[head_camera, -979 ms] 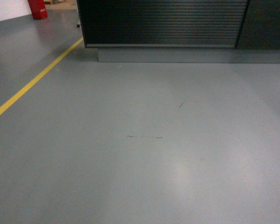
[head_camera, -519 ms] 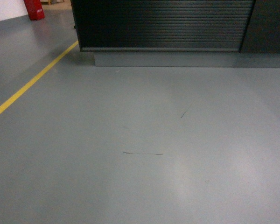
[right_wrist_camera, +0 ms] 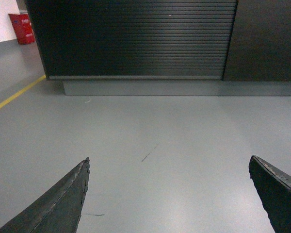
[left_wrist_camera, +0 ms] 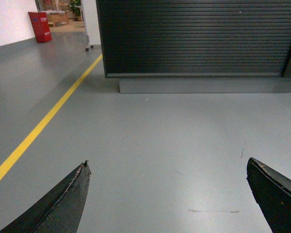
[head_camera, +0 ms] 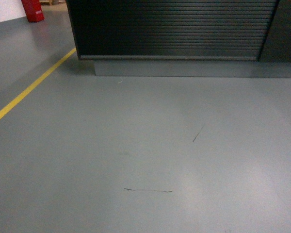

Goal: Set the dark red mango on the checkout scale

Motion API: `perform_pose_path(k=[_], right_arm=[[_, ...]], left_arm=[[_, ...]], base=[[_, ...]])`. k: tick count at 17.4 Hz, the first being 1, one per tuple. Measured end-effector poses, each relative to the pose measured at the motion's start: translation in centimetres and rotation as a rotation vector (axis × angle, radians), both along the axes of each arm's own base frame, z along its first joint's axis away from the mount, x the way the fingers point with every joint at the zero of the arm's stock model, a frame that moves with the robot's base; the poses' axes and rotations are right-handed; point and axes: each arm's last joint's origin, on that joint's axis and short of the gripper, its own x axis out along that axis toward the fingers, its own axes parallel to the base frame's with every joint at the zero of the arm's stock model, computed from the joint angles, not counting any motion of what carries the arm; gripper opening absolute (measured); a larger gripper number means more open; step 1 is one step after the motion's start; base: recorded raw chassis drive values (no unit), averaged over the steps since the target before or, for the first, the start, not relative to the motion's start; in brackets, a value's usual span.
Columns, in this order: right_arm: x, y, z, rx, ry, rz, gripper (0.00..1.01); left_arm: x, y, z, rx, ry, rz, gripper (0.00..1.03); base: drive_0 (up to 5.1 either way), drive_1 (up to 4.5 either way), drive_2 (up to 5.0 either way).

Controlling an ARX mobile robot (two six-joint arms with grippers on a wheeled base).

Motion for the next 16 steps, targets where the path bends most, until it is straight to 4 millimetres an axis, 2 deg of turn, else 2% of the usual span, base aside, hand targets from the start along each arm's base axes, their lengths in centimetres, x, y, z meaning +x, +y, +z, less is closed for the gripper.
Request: perform_pose_path(k=[16], right_arm=[[0.00,0.00,0.00,0.000,0.000,0.000,0.98]], left_arm=[[0.00,0.00,0.00,0.000,0.000,0.000,0.98]], base=[[0.0,3.36,-3.4]])
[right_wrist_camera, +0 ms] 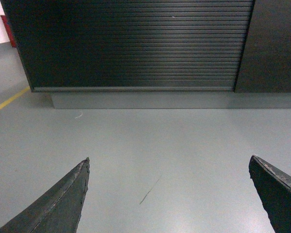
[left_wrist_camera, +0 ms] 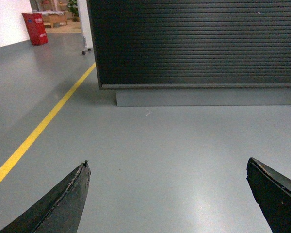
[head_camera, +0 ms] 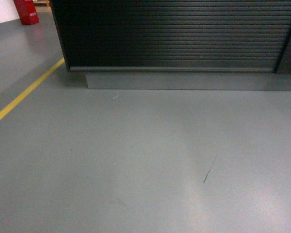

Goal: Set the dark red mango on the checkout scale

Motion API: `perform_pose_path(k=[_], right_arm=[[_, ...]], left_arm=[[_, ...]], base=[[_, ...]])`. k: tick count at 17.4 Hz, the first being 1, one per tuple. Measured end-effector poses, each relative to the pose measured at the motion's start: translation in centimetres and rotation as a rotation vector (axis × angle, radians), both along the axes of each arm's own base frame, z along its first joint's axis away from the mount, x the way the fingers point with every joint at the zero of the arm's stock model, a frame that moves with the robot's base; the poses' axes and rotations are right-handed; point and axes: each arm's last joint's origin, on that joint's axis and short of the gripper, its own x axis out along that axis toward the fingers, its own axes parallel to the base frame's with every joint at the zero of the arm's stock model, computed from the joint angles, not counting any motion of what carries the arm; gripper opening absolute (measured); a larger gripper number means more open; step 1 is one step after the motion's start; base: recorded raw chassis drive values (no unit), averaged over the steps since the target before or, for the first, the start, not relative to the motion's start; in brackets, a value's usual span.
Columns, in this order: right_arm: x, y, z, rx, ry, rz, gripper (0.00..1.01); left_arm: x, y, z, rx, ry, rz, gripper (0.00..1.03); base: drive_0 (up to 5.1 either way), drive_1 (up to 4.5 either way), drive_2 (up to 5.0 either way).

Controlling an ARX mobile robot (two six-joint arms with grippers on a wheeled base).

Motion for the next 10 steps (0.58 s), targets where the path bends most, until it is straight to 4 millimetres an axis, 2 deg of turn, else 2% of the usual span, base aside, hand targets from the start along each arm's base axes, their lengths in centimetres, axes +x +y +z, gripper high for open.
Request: perform_pose_path(k=[10], right_arm=[[0.00,0.00,0.00,0.000,0.000,0.000,0.98]], left_arm=[[0.00,0.00,0.00,0.000,0.000,0.000,0.98]], base=[[-0.1,2.76,-3.0]])
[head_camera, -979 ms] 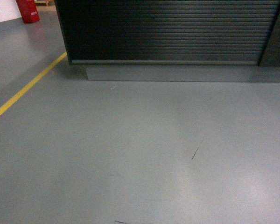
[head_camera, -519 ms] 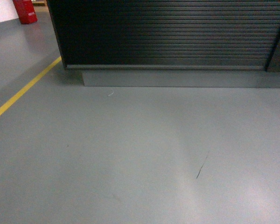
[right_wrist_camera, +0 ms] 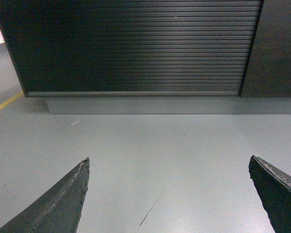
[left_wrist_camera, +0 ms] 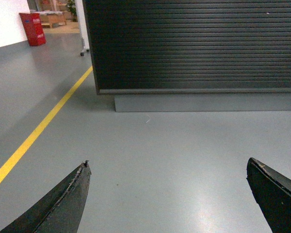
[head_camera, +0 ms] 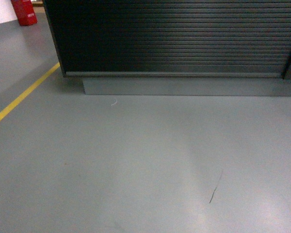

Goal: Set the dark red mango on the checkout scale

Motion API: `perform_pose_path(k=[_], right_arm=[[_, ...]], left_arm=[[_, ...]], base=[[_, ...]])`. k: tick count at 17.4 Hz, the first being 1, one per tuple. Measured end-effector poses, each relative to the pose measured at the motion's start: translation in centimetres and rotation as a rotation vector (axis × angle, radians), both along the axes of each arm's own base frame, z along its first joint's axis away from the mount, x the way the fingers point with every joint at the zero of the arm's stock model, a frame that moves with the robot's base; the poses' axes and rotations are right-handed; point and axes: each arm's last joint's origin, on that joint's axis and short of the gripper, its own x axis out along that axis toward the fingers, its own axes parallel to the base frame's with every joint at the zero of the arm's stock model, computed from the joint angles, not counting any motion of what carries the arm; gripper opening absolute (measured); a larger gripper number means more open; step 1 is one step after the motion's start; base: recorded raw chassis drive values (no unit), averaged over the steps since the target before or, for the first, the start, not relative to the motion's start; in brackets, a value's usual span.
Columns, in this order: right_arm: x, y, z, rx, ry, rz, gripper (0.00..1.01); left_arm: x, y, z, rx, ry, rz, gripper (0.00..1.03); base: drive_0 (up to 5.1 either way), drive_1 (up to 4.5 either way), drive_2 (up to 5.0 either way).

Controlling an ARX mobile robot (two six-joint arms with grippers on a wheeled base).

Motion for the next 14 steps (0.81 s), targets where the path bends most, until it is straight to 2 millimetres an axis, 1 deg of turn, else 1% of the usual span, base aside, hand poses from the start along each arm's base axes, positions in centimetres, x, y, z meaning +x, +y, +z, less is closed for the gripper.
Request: perform_pose_path(k=[14], right_arm=[[0.00,0.00,0.03,0.000,-0.003,0.000,0.98]], left_arm=[[0.00,0.00,0.00,0.000,0.000,0.000,0.98]], base=[[0.0,2.71,-2.8]])
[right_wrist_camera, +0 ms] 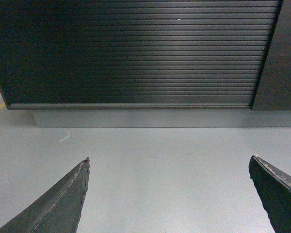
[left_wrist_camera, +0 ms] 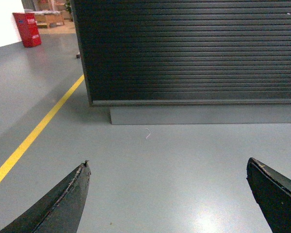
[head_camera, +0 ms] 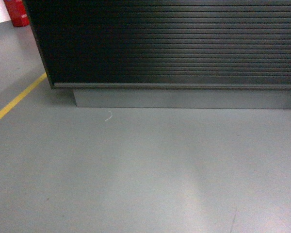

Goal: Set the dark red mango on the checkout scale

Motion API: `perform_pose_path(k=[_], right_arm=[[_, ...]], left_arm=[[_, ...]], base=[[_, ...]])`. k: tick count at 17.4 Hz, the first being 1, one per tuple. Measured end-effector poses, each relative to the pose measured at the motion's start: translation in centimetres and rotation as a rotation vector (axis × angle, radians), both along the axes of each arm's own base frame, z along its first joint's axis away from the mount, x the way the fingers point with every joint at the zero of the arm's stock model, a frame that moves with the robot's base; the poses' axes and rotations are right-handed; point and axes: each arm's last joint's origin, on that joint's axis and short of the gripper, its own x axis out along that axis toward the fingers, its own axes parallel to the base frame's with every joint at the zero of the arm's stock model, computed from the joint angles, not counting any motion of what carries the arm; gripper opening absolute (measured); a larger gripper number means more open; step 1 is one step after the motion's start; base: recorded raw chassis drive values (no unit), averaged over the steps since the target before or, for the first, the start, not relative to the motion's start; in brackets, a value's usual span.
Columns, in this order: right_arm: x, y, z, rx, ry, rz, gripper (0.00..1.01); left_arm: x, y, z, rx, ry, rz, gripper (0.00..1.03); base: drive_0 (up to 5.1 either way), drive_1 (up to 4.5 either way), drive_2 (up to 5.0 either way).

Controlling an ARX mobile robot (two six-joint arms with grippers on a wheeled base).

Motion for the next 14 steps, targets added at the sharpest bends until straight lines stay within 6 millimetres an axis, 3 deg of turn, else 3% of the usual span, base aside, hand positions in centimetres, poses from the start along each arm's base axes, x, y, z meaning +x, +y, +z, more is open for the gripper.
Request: perform_pose_path(k=[14], right_arm=[[0.00,0.00,-0.03,0.000,0.003,0.000,0.98]], left_arm=[[0.00,0.00,-0.01,0.000,0.002,0.000,0.98]], base=[[0.0,2.70,-2.8]])
